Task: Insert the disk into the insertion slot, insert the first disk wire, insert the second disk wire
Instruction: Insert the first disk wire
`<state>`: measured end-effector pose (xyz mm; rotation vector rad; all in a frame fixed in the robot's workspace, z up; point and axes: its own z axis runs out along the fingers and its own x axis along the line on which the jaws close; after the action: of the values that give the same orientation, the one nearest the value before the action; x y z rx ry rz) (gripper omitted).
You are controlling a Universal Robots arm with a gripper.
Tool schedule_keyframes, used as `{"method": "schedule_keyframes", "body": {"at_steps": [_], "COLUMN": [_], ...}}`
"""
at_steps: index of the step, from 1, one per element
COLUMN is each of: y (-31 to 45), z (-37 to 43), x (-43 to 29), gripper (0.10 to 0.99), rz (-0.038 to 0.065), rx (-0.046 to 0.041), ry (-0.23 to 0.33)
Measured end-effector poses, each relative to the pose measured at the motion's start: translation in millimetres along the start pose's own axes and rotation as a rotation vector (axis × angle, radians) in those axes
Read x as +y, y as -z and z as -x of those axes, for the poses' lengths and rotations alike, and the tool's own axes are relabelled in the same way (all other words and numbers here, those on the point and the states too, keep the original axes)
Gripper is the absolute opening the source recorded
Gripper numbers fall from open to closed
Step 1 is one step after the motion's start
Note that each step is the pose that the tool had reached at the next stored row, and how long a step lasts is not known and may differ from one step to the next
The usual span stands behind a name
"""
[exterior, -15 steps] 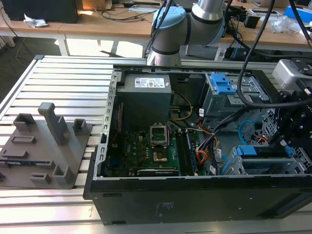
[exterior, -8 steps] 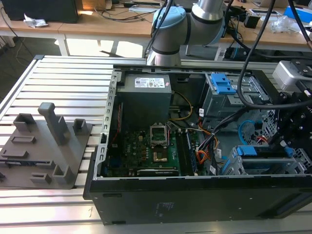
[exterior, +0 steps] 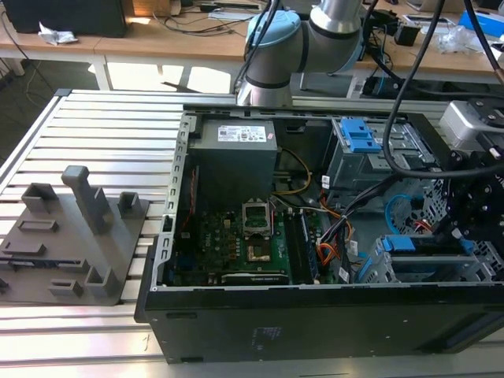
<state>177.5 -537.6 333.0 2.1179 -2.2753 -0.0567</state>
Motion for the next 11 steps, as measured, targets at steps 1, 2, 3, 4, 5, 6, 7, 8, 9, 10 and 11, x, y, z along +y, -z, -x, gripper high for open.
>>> {"method": "schedule_keyframes", "body": {"at_steps": [1,2,3,4,5,6,7,8,9,10,11], "y": [-0.4,-0.2,0.4,0.5,1.4,3.7,7.6,12.9,17.8,23.3,27.7], "z": [-0.1,-0.1,-0.1,-0.1,-0.1,-0.1,-0.1,-0.1,-0.1,-0.1,0.0], "x": [0.0,0.0,0.0,0.0,0.1,0.2,0.3,0.6,0.8,1.1,1.3], "gripper": [0.188,0.188,0.251,0.251,0.251,0.251,0.251,0.251,0.251,0.251,0.251], "rz": [0.000,0.000,0.000,0.000,0.000,0.000,-0.001,0.000,0.000,0.000,0.000], "rx": [-0.0003,0.0002,0.0012,0.0013,0.0016,0.0014,0.0017,0.0016,0.0014,0.0014,0.0015], "ry": [0.000,0.000,0.000,0.000,0.000,0.000,0.000,0.000,0.000,0.000,0.000]}}
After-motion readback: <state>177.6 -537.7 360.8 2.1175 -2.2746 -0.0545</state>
